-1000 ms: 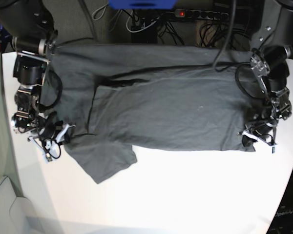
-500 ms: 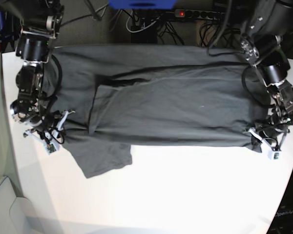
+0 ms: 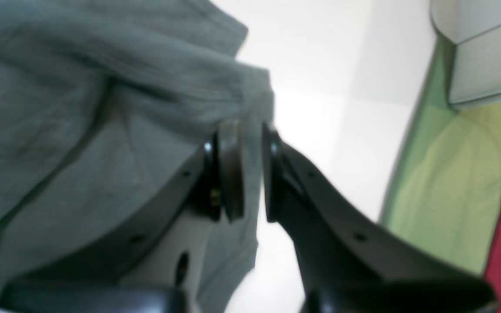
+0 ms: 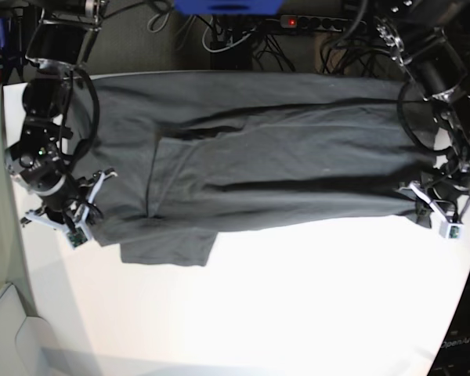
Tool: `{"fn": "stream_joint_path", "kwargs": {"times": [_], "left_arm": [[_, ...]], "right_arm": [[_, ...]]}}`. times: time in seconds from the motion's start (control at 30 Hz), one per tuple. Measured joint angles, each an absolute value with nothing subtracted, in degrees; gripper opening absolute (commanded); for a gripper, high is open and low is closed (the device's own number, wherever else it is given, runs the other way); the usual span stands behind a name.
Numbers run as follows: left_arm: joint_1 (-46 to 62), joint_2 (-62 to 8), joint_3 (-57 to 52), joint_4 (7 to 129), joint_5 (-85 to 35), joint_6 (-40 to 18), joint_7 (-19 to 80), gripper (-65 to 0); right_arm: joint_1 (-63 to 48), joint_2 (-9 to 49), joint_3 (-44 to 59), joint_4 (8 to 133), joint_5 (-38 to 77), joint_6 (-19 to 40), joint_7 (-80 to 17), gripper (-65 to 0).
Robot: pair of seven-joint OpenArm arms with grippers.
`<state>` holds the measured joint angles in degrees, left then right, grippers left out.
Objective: Layout the t-shirt on the table in an organized manner, then fold the t-shirt properly
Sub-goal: 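Lift the grasped edge with both grippers and fold it toward the collar side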
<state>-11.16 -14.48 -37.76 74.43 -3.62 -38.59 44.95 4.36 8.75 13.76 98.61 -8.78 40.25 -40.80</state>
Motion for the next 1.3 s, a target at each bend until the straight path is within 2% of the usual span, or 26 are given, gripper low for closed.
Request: {"fn": "stream_joint_path", "kwargs": {"times": [0.13, 0.3, 0.4, 0.57, 0.63, 0.9, 1.23, 1.3], "left_arm": [[-6.7, -14.4, -37.8, 79.7, -6.3, -38.6, 45.7, -64.7], [-5.0, -14.3, -37.8, 80.2, -6.7, -38.6, 46.1, -64.7], [-5.3, -14.3, -37.7, 80.2, -6.7, -38.6, 45.3, -64.7], [-5.3, -14.3, -37.7, 80.3, -6.7, -38.6, 46.1, -64.7], [-5.3, -14.4, -37.7, 80.3, -6.7, -38.6, 46.1, -64.7], [-5.3, -14.4, -37.7, 80.3, -6.7, -38.6, 46.0, -64.7], [-5.3, -14.4, -37.7, 80.3, -6.7, -38.6, 45.8, -64.7], [-5.3, -14.4, -37.7, 80.3, -6.7, -38.6, 45.8, -64.7]], "right_arm": [[0.7, 7.8, 13.7, 103.9, -8.5, 40.3, -40.5, -58.5], [-0.5, 7.9, 13.6, 102.4, -8.7, 40.3, -40.9, -56.1], [1.6, 7.7, 13.5, 97.9, -8.6, 40.4, -40.9, -48.8], [11.9, 9.1, 13.6, 84.7, -8.5, 40.4, -42.9, -31.0], [15.5, 10.2, 13.8, 78.7, -8.6, 40.1, -42.6, -26.9], [23.6, 11.6, 13.7, 62.0, -8.7, 40.1, -42.6, -26.4], [27.6, 12.7, 13.7, 49.0, -7.7, 40.1, -36.4, -26.8], [27.5, 12.7, 13.7, 48.9, -7.8, 40.1, -35.7, -29.4]]}}
